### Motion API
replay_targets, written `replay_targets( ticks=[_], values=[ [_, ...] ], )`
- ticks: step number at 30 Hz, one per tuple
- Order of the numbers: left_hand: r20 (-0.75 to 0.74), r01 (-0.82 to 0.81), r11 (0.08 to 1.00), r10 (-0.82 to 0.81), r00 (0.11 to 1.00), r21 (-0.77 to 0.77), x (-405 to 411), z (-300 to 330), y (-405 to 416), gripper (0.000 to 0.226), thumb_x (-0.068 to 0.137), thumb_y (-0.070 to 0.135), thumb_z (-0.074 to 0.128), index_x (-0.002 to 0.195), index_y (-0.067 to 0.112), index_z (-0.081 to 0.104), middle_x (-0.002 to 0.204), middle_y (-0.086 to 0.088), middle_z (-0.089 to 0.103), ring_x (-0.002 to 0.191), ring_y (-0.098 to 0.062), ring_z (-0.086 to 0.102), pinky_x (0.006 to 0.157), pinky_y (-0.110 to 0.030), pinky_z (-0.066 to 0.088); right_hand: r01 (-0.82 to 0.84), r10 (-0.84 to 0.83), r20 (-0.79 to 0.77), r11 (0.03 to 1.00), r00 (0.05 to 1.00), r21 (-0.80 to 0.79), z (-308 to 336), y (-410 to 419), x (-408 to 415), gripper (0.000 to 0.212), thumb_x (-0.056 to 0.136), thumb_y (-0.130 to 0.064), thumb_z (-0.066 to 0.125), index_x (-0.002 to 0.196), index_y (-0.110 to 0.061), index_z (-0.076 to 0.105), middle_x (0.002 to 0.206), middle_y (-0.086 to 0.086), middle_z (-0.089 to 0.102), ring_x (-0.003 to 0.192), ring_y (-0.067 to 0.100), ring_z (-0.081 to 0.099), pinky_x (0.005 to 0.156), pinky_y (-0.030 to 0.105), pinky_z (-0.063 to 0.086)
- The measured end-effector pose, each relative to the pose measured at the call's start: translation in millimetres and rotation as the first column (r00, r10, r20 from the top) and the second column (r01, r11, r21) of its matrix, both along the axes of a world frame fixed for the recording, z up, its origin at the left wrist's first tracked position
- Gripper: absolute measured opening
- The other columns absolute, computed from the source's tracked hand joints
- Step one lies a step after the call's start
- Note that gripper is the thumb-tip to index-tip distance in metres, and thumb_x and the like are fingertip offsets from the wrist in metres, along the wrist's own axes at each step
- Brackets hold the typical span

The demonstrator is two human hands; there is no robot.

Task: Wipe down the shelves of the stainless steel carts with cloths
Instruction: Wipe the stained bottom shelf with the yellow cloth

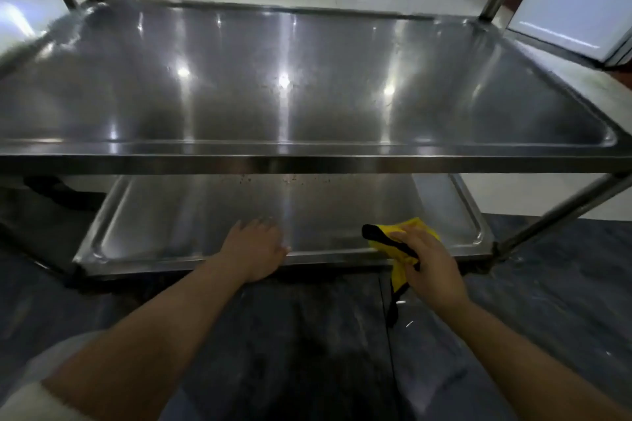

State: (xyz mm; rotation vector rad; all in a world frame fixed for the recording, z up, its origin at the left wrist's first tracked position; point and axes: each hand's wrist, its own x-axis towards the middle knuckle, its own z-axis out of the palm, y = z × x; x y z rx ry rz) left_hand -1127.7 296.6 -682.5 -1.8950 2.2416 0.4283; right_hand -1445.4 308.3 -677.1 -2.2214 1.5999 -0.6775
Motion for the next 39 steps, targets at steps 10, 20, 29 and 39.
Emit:
replay_targets(
  ticks=[10, 20, 29, 39],
  values=[
    [0.042, -0.474, 0.854, 0.477, 0.878, 0.214, 9, -76, -6, 0.099, 0.087, 0.077, 0.013, 0.151, 0.008, -0.018, 0.158, -0.01, -0.026, 0.146, -0.028, -0.02, 0.115, -0.057, -0.003, 0.011, 0.073, -0.421, 0.981, 0.904, 0.194, -93, -39, 79, 0.054, 0.093, -0.043, 0.048, 0.144, -0.039, 0.031, 0.158, -0.005, 0.02, 0.146, 0.028, 0.012, 0.111, 0.062, 0.011],
    [0.079, -0.47, 0.861, 0.464, 0.883, 0.196, 7, -85, -6, 0.102, 0.083, 0.08, 0.005, 0.147, 0.007, -0.027, 0.155, -0.012, -0.031, 0.144, -0.03, -0.026, 0.114, -0.063, -0.004, 0.298, -0.199, -0.312, 0.902, 0.929, 0.312, -93, -88, -13, 0.056, 0.095, -0.045, 0.046, 0.147, -0.034, 0.028, 0.16, -0.006, 0.007, 0.147, 0.023, 0.001, 0.115, 0.056, 0.013],
    [0.1, -0.452, 0.88, 0.441, 0.892, 0.145, 13, -99, -18, 0.11, 0.078, 0.084, 0.011, 0.15, 0.004, -0.015, 0.158, -0.02, -0.019, 0.145, -0.041, -0.015, 0.109, -0.071, 0.01, 0.085, -0.001, -0.295, 0.959, 0.955, 0.271, -104, -104, 122, 0.056, 0.088, -0.072, 0.019, 0.138, -0.052, 0.033, 0.16, -0.01, 0.005, 0.147, 0.025, -0.006, 0.114, 0.058, 0.003],
    [0.012, -0.501, 0.83, 0.515, 0.857, 0.245, -7, -84, -53, 0.147, 0.038, 0.106, 0.018, 0.148, 0.018, -0.026, 0.155, -0.013, -0.032, 0.139, -0.05, -0.023, 0.105, -0.075, 0.002, 0.076, -0.036, -0.239, 0.984, 0.97, 0.161, -104, -120, -10, 0.061, 0.092, -0.042, 0.054, 0.146, -0.038, 0.025, 0.158, -0.01, 0.016, 0.147, 0.015, 0.004, 0.116, 0.052, 0.013]
  ],
)
